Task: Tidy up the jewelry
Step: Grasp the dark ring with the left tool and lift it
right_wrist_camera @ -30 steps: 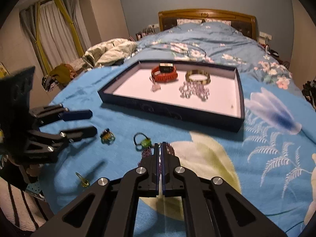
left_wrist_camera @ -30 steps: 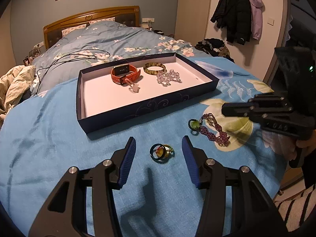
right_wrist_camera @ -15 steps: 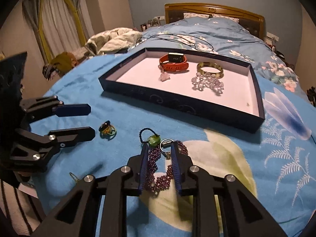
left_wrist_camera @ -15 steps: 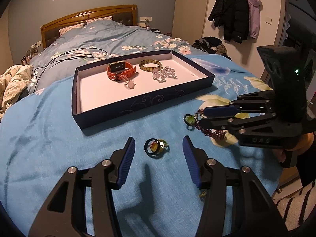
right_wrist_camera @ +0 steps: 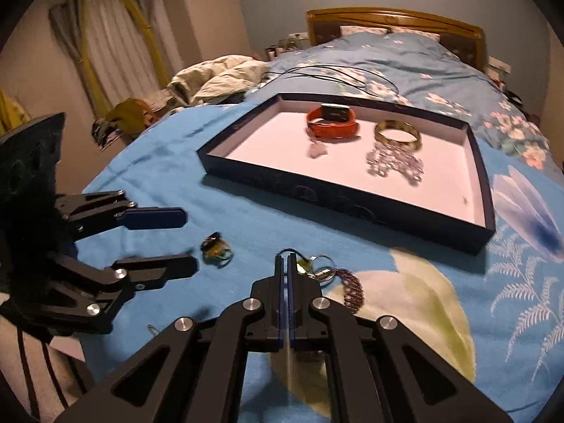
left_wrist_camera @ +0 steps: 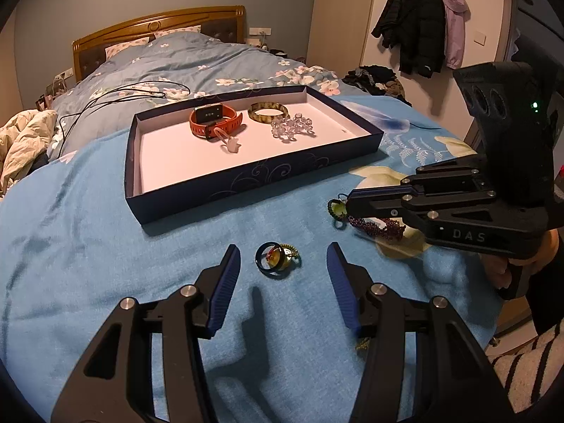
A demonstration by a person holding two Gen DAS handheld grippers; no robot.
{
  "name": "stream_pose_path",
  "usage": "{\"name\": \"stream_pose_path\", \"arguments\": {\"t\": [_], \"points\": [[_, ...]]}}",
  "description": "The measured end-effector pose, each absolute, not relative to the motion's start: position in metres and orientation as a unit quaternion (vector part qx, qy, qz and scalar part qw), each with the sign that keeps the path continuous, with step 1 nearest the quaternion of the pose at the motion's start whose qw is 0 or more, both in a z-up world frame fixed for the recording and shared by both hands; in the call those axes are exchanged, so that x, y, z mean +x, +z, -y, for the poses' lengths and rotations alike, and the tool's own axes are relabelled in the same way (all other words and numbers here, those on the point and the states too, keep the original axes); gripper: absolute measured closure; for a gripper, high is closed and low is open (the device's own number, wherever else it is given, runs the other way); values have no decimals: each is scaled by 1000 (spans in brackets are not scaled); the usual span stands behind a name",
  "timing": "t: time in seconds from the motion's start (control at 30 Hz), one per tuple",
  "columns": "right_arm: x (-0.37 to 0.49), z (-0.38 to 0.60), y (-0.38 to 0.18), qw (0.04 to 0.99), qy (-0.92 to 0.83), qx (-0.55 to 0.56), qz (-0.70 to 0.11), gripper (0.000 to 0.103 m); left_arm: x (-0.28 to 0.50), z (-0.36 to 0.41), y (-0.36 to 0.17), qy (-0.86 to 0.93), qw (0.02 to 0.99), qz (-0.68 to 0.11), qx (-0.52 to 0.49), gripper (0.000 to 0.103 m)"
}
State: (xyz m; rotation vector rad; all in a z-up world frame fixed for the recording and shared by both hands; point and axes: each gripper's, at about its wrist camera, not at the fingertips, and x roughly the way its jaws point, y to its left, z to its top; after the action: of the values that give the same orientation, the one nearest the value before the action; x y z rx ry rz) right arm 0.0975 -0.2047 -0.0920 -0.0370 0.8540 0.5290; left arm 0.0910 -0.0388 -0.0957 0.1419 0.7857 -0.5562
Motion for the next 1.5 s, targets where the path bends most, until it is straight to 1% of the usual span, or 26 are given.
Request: {"name": "stream_pose_path", "arguments": {"t": [0.03,0.07,0.13,0.17,0.27,0.37,0.43,0.47,0.5,0.57,0.67,0.77,0.83,1.0,1.13,1.17,1.27,1.37,1.5], "points": [[96,207,-90,882,242,-21,-404,91,90,38,-95,-268,884,-378,68,53],[97,210,-89,884,236,-21,-402,83,89,37,-95,-270,883,-378,67,53],[98,219,-89,887,219,-18,-406,67,85,37,-94,-275,882,-376,69,53],[99,224,-91,886,209,-18,-413,55,83,37,-93,-278,882,-374,73,52],[97,231,-98,881,203,-21,-426,55,77,38,-92,-284,881,-371,80,51],[93,225,-107,876,196,-50,-438,55,73,39,-92,-289,880,-369,83,50],[90,224,-107,877,202,-54,-432,68,72,38,-93,-288,879,-369,84,50],[89,224,-107,877,206,-52,-431,84,72,38,-93,-287,879,-370,85,50],[89,224,-106,876,211,-47,-432,94,72,38,-94,-285,880,-371,86,50],[89,225,-106,875,214,-41,-432,99,73,37,-94,-281,880,-373,86,50],[88,231,-103,877,213,-26,-429,102,79,36,-96,-271,880,-381,83,51],[86,236,-98,880,216,-11,-422,102,87,36,-97,-267,878,-387,85,55],[84,239,-92,885,215,-3,-413,102,92,38,-99,-266,876,-392,89,56],[82,246,-79,892,220,21,-395,102,109,37,-107,-272,864,-417,76,66],[82,248,-69,898,221,29,-380,102,114,38,-113,-283,854,-431,62,71],[82,249,-67,898,221,30,-378,102,115,39,-114,-280,855,-432,64,74],[81,249,-60,902,223,31,-369,102,116,40,-114,-285,853,-434,62,78],[80,248,-55,904,225,29,-361,102,120,40,-115,-285,851,-436,60,81],[81,247,-49,907,226,29,-353,102,121,40,-114,-276,855,-434,59,81]]}}
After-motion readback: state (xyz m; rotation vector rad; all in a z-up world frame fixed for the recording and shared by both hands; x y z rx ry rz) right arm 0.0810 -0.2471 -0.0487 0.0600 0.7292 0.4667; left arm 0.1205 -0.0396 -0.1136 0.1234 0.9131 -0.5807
